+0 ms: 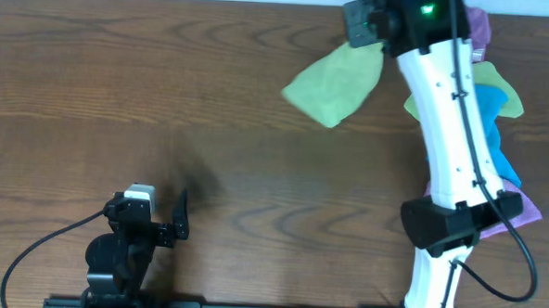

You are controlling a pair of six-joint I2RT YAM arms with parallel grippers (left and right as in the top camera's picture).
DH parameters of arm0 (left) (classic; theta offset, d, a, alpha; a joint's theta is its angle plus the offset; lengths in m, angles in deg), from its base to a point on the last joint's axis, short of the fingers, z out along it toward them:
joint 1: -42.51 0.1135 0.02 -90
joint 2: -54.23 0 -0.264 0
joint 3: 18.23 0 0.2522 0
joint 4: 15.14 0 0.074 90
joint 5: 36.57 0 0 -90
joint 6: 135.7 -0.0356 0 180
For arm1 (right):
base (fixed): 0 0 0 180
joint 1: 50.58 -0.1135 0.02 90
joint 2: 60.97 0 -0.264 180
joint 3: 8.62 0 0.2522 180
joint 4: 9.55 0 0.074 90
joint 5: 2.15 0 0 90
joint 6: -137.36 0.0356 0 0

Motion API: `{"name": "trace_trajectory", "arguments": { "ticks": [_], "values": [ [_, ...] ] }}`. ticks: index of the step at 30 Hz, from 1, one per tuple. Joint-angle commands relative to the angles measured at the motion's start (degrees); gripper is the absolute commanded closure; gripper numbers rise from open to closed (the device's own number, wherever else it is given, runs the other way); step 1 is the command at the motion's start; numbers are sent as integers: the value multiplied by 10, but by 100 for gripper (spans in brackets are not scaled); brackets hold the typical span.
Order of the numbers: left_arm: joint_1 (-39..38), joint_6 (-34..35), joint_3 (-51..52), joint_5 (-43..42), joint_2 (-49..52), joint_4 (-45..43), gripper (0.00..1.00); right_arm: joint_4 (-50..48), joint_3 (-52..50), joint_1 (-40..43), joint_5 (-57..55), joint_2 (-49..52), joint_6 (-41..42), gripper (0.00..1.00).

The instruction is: Fold the cloth

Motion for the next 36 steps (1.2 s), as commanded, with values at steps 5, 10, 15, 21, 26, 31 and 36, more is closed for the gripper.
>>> {"name": "trace_trajectory", "arguments": {
  "ticks": [5,10,15,21,26,31,36],
  "values": [
    [-2,-10,12,-2,-3,2,5,-9,11,-60,178,-10,-1,99],
    [-2,-10,12,-2,-3,2,5,-1,-37,-170,235,3,-8,99],
    [-2,-10,12,-2,-3,2,5,-7,-118,-236,173,12,-84,68],
    [-2,-10,12,-2,-3,2,5,-15,-128,-180,152,12,-62,38],
    [-2,-10,12,-2,-3,2,5,-21,-185,-137,206,12,-52,41],
    [-2,-10,12,-2,-3,2,5,-38,-282,-130,229,12,-52,46],
    [-2,-10,12,-2,-3,2,5,-53,-368,-132,244,12,-68,46]
  ]
}}
